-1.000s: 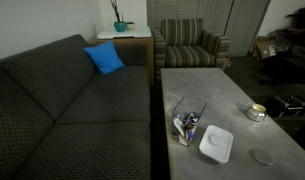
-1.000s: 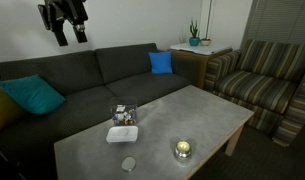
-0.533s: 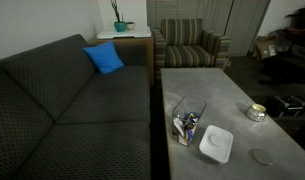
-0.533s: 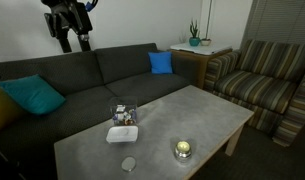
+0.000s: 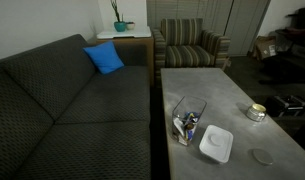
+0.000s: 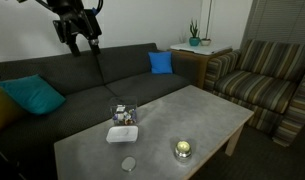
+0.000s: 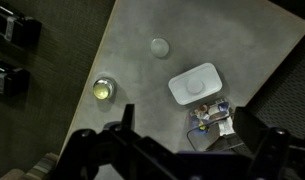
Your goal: Place the lid on the container then push the button
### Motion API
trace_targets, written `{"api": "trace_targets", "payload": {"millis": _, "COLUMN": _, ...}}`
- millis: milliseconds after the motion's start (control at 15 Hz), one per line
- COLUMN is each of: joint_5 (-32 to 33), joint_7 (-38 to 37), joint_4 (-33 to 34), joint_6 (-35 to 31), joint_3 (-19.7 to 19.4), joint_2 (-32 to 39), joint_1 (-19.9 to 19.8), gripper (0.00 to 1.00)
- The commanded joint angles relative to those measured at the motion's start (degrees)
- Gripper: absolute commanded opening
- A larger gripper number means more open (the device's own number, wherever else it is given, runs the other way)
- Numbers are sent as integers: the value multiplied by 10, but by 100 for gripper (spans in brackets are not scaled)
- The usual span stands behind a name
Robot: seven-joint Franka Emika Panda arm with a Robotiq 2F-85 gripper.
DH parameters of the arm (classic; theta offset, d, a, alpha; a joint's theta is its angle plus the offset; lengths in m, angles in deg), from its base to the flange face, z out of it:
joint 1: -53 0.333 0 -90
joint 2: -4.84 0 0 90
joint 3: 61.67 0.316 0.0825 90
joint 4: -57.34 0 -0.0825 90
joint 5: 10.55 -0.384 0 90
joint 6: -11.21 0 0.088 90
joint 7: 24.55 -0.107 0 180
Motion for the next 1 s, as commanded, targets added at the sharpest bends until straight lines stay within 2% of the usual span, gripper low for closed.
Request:
{"api": "trace_targets", "payload": {"millis": 0, "joint_5": 60, "joint_7": -10, "joint_4": 13, "joint_6": -111, "joint_3": -16, "joint_2": 84, "joint_1": -9, "gripper": 100}}
{"api": "trace_targets", "payload": {"millis": 200, "joint_5": 76, "joint_7": 10, "joint_4": 29, "joint_6": -183, "joint_3": -39, "joint_2": 154, "joint_1": 0, "gripper": 100}}
{"api": "trace_targets", "payload": {"millis": 400, "joint_5": 65, "joint_7": 55, "joint_4": 58, "joint_6": -228, "joint_3": -20, "joint_2": 230, "joint_1": -11, "gripper": 100}}
{"api": "trace_targets", "payload": {"millis": 467, "joint_5": 51, "joint_7": 87, "joint_4": 76, "joint_6": -226, "joint_3": -3, "joint_2": 258, "joint_1": -18, "gripper": 100}}
{"api": "trace_targets", "payload": {"millis": 533, "joint_5": 63, "joint_7": 42, "joint_4": 38, "joint_6": -213, "joint_3": -24, "joint_2": 201, "joint_1": -4, "gripper": 100}}
{"api": "trace_targets", "payload": {"millis": 667, "joint_5": 61, "joint_7": 44, "joint_4": 49, "joint_6": -215, "joint_3": -22, "joint_2": 224, "joint_1": -2, "gripper": 100}}
{"api": "trace_targets", "payload": {"millis": 933, "joint_5": 61, "joint_7": 44, "joint_4": 48, "joint_6": -214, "joint_3": -23, "joint_2": 213, "joint_1": -2, "gripper": 100}}
